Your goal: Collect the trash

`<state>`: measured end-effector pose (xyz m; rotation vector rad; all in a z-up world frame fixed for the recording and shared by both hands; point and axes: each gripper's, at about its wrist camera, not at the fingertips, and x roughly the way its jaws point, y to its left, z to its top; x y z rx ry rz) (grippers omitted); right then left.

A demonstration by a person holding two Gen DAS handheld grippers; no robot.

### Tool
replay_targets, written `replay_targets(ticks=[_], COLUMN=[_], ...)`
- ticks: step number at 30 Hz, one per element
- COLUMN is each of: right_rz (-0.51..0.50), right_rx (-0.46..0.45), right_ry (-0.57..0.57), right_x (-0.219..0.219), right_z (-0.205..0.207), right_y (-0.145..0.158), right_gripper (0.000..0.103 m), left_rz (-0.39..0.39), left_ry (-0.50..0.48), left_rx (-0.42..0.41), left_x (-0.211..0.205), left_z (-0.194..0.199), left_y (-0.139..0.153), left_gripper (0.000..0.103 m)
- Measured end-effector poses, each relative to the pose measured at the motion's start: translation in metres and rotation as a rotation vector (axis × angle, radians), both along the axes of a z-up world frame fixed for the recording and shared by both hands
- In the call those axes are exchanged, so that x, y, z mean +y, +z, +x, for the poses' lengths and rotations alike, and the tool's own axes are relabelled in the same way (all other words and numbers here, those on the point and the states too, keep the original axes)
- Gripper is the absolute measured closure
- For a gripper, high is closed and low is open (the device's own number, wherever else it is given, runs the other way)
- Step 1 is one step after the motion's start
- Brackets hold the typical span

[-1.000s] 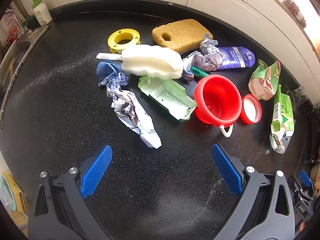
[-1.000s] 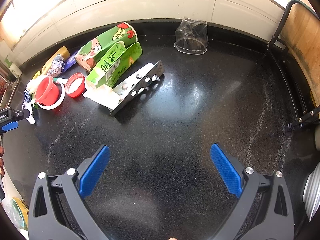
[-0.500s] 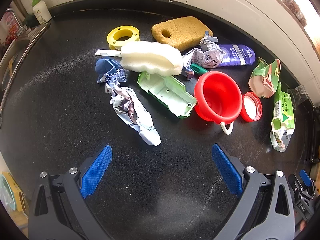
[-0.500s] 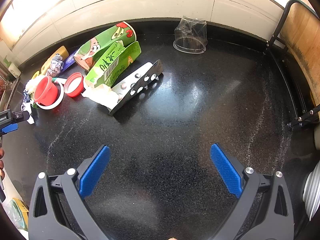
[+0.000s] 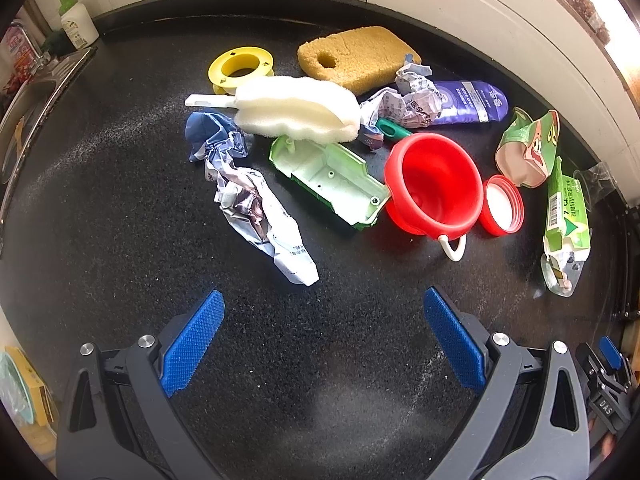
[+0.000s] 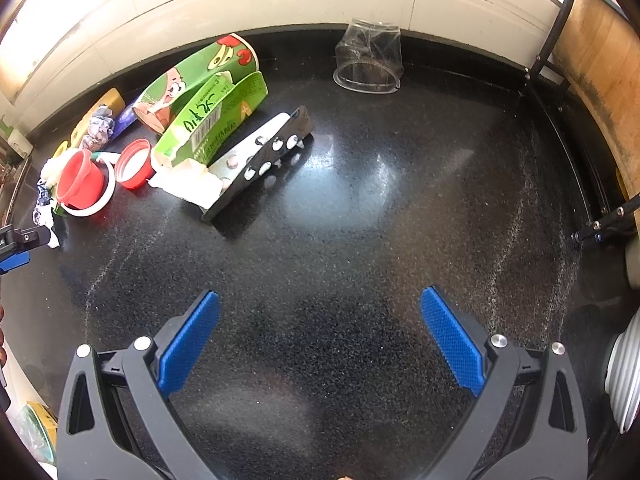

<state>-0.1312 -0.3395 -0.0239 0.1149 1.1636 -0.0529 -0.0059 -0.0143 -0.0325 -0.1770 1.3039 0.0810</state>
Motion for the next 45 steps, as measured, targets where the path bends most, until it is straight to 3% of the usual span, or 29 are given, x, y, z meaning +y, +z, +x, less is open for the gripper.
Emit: replay_targets(ticks=[20,26,31,45], right_rz=[-0.007,-0.044,0.015,0.088], right_rx=[0.062,0.029,0.02,0.146], right_ry=[0.04,0.048,-0.012,-0.092], right_x=[0.013,0.008,0.001,0.014], right_z=[0.019,0.05,0.078,0.131], right_y=[-0.011,0.005,0.012,-0.017], right_gripper=[0.006,0.006,0.006,0.006], left_rz=[0.009,0.029,0.04,0.04], left_ry=[0.031,0.044,0.086,0.086], left_rx=[0.009,-0.042,-0.057,-0.008], left_x=[0.035,0.055,0.072,0.08], left_z=[0.004,0.027,0.044,0.061], left_y=[0.0,0.019,0.026,0.013], left_gripper=[0.006,0.006,0.006,0.006])
